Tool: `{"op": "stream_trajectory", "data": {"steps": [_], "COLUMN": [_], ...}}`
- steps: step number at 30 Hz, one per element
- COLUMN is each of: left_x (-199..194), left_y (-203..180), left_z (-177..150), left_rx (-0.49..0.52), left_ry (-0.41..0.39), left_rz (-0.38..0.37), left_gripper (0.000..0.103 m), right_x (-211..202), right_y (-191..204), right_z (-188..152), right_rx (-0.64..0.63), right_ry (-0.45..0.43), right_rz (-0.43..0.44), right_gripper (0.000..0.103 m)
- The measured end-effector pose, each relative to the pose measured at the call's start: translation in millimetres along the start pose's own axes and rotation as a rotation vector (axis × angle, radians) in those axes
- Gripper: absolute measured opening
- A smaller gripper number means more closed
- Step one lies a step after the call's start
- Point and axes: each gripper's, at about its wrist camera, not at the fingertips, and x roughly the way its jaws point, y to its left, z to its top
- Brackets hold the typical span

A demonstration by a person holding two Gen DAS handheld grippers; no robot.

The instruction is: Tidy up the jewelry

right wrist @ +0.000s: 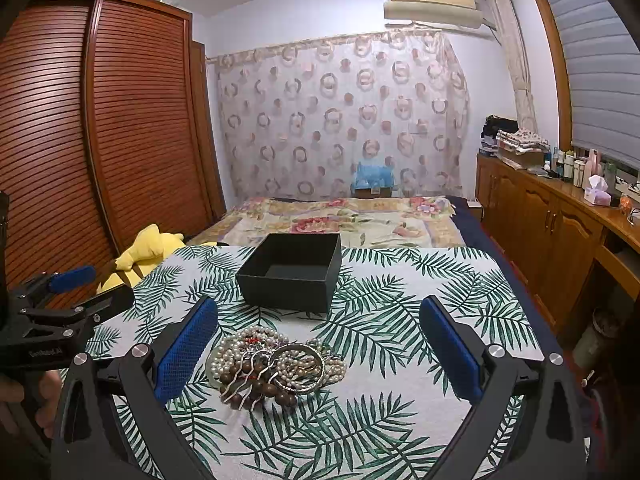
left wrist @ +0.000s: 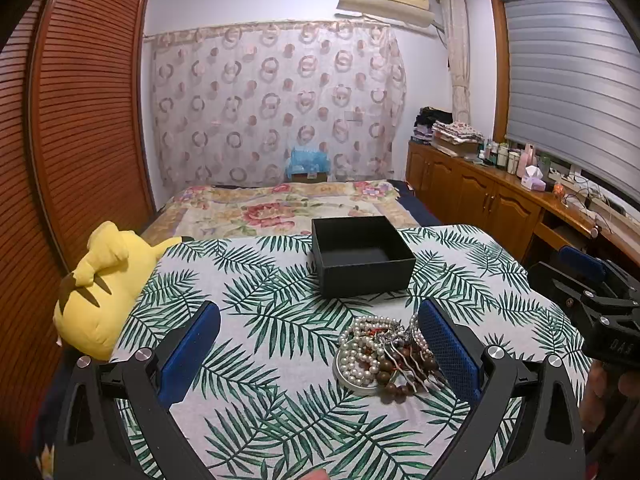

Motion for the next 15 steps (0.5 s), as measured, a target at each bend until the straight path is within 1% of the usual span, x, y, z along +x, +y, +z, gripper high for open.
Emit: {"op": "stream_trajectory", "data": {"steps": [11,12,15], "left_x": [-2.8,-1.0,-1.5], "left_y": [1.9,-0.3,0.0], "left_z": [2.2,-2.1,-1.7], "left_rx": [0.001,0.001,0.000], "left_ry": [0.001,0.000,-0.001], "left_rz": [-0.005,-0.002,-0.002], "left_gripper": [0.096,0.096,0.096], "right_x": [-0.6,-0.1,-1.0], "right_y": [-1.1,-0.9,-1.4], "right_z": [-0.3,-0.6,-0.1], "right_rx": [-0.001,-0.001,-0.001], "right_ry": [-0.001,-0.001,0.000], "right_rz": [0.000,-0.001,0.000], "right_gripper": [0.101,0.101,0.101]}}
